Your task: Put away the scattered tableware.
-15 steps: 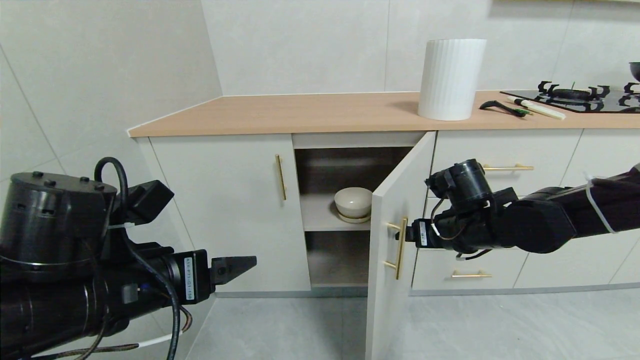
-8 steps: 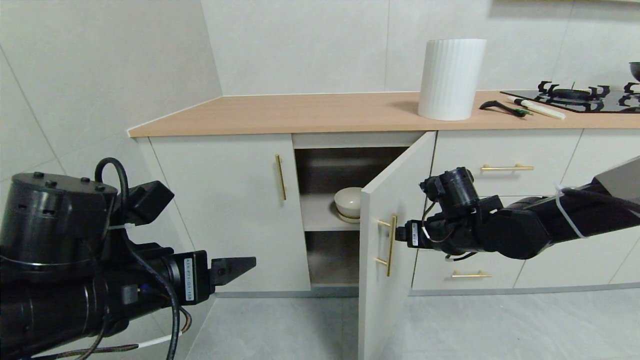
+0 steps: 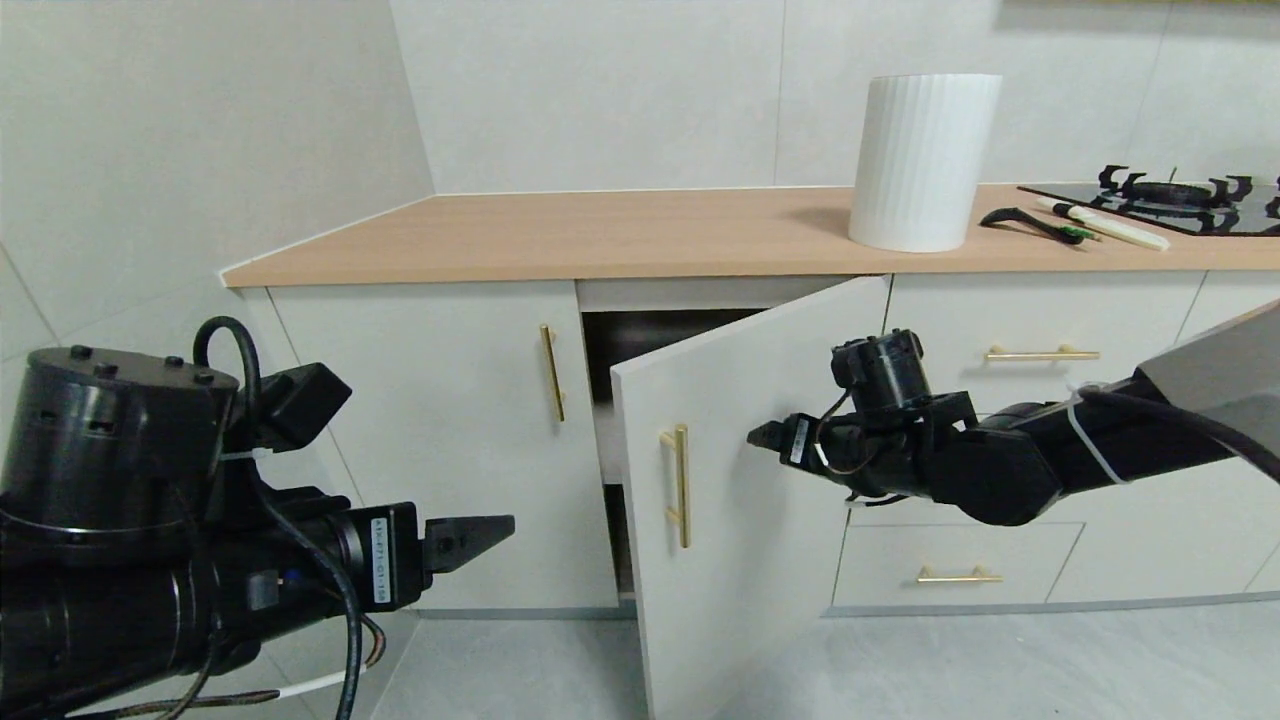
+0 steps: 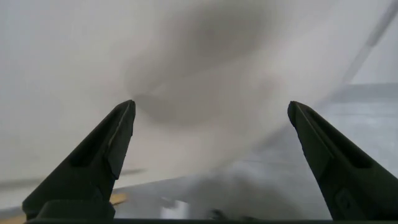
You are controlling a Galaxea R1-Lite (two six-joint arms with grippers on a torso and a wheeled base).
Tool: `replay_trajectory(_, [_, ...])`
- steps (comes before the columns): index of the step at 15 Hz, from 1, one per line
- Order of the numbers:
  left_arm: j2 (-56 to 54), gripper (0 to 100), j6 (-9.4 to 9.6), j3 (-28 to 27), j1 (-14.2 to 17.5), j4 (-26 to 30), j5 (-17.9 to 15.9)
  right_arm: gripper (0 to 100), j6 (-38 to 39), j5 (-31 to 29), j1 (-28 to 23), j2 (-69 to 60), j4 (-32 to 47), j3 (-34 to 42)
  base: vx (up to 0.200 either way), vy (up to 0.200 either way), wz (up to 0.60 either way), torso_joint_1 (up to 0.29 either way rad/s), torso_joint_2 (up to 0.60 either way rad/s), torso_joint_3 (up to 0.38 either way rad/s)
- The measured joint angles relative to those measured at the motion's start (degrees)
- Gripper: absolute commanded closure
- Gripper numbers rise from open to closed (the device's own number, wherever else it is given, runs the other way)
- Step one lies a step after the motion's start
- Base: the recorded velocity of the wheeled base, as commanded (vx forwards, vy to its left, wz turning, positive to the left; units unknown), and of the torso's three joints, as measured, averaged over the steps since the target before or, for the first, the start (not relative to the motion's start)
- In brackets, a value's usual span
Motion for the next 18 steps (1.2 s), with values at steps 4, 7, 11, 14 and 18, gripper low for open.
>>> replay_trajectory(4, [0.0, 0, 0.0, 0.0, 0.0, 0.0, 0.0, 0, 11.6, -1.6, 0.6, 4.6, 0.0, -8.3, 0.0, 0.0, 0.0, 0.0, 0.0, 0.0])
replay_trajectory(7, [0.0, 0, -0.02, 0.0, 0.1, 0.0, 0.0, 0, 15.5, -3.4, 0.7, 8.9, 0.1, -14.0, 0.0, 0.0, 0.0, 0.0, 0.0, 0.0])
replay_trajectory(11, [0.0, 0, -0.04, 0.0, 0.2, -0.1, 0.0, 0, 18.4, -7.7, -0.1, 15.4, 0.1, -22.0, 0.0, 0.0, 0.0, 0.0, 0.0, 0.0])
replay_trajectory(14, [0.5, 0, -0.17, -0.1, 0.2, -0.1, 0.1, 0, 20.7, -9.5, -2.0, 18.8, 0.3, -26.8, 0.0, 0.0, 0.0, 0.0, 0.0, 0.0])
replay_trajectory(18, [0.8, 0, -0.26, -0.1, 0.1, -0.1, 0.1, 0, 22.0, -10.3, -4.4, 21.4, 0.4, -30.9, 0.0, 0.0, 0.0, 0.0, 0.0, 0.0])
